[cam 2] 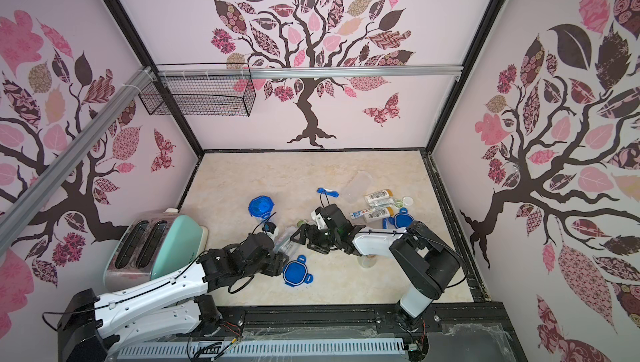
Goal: Take out toiletry kits
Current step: 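Pour the toiletry kits out of the container.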
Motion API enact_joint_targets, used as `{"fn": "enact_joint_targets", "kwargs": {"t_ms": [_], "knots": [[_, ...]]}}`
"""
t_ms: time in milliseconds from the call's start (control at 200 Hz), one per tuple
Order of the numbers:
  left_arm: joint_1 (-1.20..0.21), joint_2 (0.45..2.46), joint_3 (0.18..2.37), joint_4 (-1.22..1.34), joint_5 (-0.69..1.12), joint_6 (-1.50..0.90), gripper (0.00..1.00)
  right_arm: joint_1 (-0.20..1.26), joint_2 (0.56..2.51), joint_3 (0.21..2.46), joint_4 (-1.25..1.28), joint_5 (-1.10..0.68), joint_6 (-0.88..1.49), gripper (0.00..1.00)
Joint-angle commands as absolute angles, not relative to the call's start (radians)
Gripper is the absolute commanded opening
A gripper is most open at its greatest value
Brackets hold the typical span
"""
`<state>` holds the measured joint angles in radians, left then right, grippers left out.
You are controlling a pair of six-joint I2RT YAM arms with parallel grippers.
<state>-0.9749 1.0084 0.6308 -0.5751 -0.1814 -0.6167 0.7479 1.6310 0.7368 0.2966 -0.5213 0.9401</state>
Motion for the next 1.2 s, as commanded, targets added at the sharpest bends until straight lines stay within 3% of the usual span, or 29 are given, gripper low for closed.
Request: {"fn": "enact_joint_targets", "kwargs": {"t_ms": [0, 645, 980, 1195], "knots": [[-0.970, 1.008, 0.696, -0.512, -0.202, -0.584, 0.23, 0.747, 1.606, 0.785, 0.166, -0.437, 0.844, 0.95], [-0.907, 1.127, 0.882, -0.682, -0.148, -0.554, 0.23, 0.713, 1.520, 0.946, -0.049, -0.213, 0.493, 0.93], [-0.893, 1.240, 1.012, -0.812, -0.131, -0.513, 0.19, 0.714, 1.343, 0.783, 0.090, -0.073, 0.438, 0.91], [-0.821, 1.274, 1.057, -0.877, -0.019, -0.470, 0.19, 0.714, 1.227, 0.654, 0.179, 0.039, 0.416, 0.90]]}}
